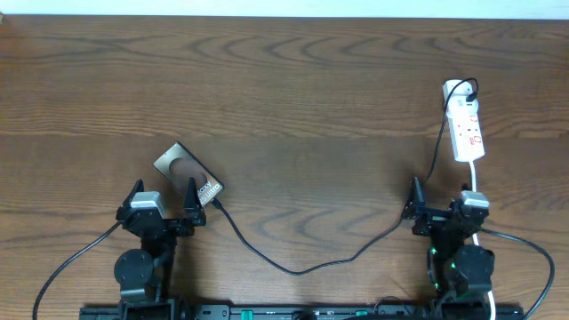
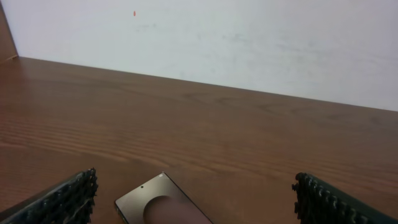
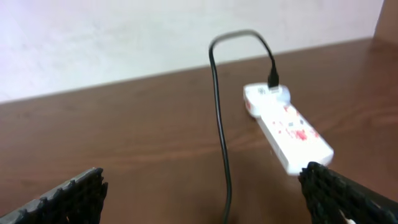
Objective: Plug charger to phone and switch on socket
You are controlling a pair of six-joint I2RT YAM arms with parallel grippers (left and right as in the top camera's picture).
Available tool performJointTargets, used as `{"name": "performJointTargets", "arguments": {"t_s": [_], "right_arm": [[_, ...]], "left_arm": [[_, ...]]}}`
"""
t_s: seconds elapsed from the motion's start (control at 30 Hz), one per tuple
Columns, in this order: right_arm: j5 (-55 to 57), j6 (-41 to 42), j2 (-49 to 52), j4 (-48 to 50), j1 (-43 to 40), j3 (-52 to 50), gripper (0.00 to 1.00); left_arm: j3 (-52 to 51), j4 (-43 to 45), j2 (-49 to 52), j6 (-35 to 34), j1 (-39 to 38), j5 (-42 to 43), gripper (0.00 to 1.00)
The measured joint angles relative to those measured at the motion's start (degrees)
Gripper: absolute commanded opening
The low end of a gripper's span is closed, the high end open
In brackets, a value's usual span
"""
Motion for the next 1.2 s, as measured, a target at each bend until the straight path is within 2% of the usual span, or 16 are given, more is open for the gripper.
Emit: {"name": "performJointTargets", "arguments": {"t_s": [0.17,1.2], "right_arm": [[0.02,-0.24,-2.97,0.0,0.09,0.0,0.99],[0.02,-0.44,-2.99,0.0,0.09,0.0,0.99]], "left_arm": [[0.0,-0.02,0.0,-0.02,0.0,0.0,0.99],[0.0,-0.02,0.0,0.0,0.0,0.0,0.99]]}}
